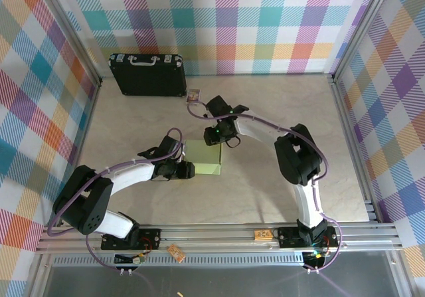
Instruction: Fold the paper box
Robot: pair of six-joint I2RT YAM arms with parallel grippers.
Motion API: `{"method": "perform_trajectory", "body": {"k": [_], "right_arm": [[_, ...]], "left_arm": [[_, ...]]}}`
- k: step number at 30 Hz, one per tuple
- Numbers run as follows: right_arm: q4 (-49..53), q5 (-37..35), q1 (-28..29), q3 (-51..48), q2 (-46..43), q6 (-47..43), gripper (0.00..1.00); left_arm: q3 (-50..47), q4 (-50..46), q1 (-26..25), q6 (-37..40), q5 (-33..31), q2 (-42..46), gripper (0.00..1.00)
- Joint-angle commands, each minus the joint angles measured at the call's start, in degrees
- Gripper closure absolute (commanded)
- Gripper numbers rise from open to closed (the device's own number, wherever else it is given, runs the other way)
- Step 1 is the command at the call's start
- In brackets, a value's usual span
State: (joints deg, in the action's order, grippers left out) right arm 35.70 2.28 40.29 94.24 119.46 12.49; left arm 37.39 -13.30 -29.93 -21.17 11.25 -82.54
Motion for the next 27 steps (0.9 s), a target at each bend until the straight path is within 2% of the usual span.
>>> {"method": "perform_trajectory", "body": {"k": [1, 5, 16, 27], "right_arm": [[2.09, 1.02, 0.22, 4.5, 2.11, -3.04, 0.62], [4.14, -0.85, 0.22, 5.72, 3.57, -3.22, 0.62], [3.88, -2.53, 0.12, -4.28, -1.61, -2.25, 0.62], [3.68, 0.26, 0.14, -11.39, -5.58, -0.03, 0.63]], "left_arm": [[0.38, -0.07, 0.23, 1.2, -0.7, -0.99, 0.51], [0.15, -0.15, 0.58, 0.86, -1.61, -0.89, 0.51], [-0.9, -0.91, 1.34, -2.24, -6.29, 1.39, 0.47], [0.36, -1.62, 2.8, -2.05, -7.84, 0.16, 0.51]]}}
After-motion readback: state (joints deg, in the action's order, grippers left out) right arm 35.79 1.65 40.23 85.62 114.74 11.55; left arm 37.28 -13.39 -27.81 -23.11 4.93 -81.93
